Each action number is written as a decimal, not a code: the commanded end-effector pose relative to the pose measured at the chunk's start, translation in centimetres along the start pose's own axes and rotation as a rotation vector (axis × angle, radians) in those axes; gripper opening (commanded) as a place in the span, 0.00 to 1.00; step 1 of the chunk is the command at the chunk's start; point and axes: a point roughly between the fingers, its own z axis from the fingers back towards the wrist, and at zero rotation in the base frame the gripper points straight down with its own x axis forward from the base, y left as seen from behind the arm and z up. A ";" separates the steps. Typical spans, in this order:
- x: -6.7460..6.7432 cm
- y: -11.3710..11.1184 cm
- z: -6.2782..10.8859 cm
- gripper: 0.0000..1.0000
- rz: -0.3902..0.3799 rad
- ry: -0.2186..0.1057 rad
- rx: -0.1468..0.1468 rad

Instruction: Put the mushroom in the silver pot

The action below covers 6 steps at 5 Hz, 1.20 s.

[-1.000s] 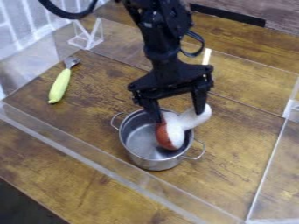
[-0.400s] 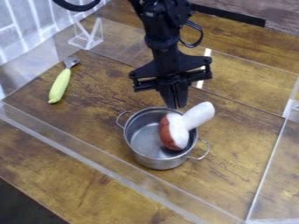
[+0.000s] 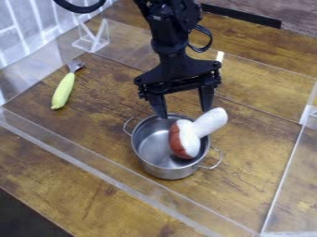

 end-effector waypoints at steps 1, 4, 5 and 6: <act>0.8 0.0 1.0 1.00 0.002 -0.031 -0.009; 3.3 -2.8 5.7 1.00 -0.192 -0.020 -0.042; 3.7 -4.6 4.7 1.00 -0.240 -0.019 -0.042; 3.6 -5.1 3.6 1.00 -0.213 -0.022 -0.018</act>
